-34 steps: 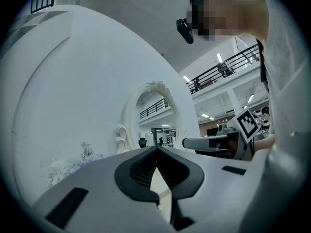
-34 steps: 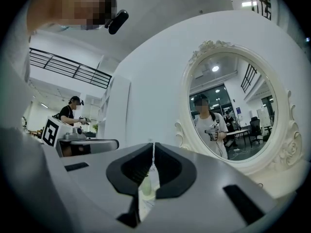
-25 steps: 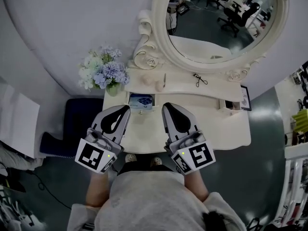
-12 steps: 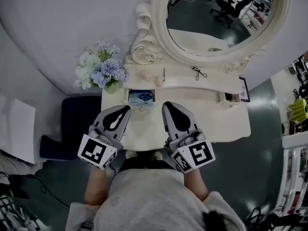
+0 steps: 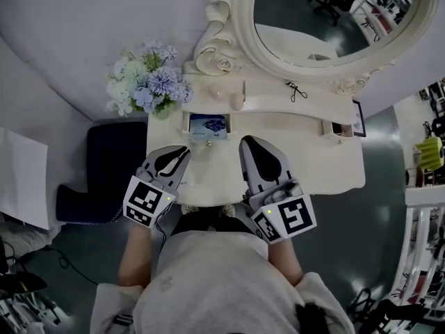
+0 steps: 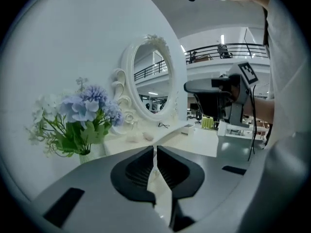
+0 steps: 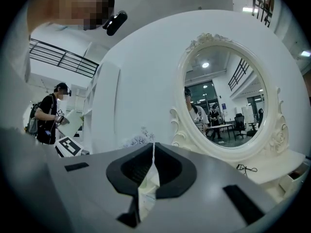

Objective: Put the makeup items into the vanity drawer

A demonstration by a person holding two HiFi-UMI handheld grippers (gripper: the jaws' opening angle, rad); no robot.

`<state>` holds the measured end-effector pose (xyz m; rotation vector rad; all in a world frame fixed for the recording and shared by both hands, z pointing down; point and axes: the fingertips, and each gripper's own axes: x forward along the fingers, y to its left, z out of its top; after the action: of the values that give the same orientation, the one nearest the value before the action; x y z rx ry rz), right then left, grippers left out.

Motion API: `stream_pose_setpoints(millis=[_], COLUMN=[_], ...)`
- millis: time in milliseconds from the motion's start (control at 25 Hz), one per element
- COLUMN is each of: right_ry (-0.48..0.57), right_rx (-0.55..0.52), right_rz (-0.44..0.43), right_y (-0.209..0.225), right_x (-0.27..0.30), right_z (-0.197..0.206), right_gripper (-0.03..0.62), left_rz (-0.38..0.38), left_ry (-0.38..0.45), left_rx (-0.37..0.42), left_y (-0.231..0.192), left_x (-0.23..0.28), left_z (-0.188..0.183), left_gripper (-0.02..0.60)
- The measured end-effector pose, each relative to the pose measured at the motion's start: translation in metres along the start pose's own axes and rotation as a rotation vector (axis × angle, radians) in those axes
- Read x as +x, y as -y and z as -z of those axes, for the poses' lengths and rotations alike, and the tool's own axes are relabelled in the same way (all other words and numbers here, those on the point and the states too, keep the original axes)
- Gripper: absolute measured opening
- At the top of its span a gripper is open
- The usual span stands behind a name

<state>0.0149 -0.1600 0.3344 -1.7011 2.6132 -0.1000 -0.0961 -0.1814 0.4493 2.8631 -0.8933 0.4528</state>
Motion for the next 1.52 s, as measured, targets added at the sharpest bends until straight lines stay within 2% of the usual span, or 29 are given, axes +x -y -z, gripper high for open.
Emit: stream_pose_setpoints(millis=[80, 200, 520, 880, 1040, 1240, 1520], right_ry=[-0.01, -0.023, -0.051, -0.075, -0.078, -0.077, -0.065], right_rx=[0.001, 0.001, -0.011, -0.016, -0.017, -0.015, -0.02], right_rz=[0.006, 0.016, 0.049, 0.072, 0.072, 0.061, 0.038], right_y=[0.001, 0.003, 0.011, 0.018, 0.021, 0.023, 0.023], right_x=[0.001, 0.002, 0.001, 0.005, 0.007, 0.012, 0.012], right_z=[0.003, 0.007, 0.011, 0.015, 0.016, 0.016, 0.012], right_gripper=[0.026, 0.026, 0.026, 0.026, 0.025, 0.026, 0.026], left_rz=[-0.002, 0.02, 0.073, 0.115, 0.118, 0.079, 0.05], left_ry=[-0.066, -0.169, -0.435, -0.608, -0.603, -0.583, -0.546], left_rx=[0.022, 0.045, 0.1, 0.113, 0.062, 0.033, 0.021], left_y=[-0.004, -0.008, -0.009, -0.008, -0.01, -0.013, -0.012], left_x=[0.004, 0.012, 0.023, 0.027, 0.028, 0.028, 0.027], left_z=[0.02, 0.049, 0.126, 0.18, 0.187, 0.187, 0.185], left_gripper=[0.032, 0.101, 0.175, 0.267, 0.27, 0.275, 0.202])
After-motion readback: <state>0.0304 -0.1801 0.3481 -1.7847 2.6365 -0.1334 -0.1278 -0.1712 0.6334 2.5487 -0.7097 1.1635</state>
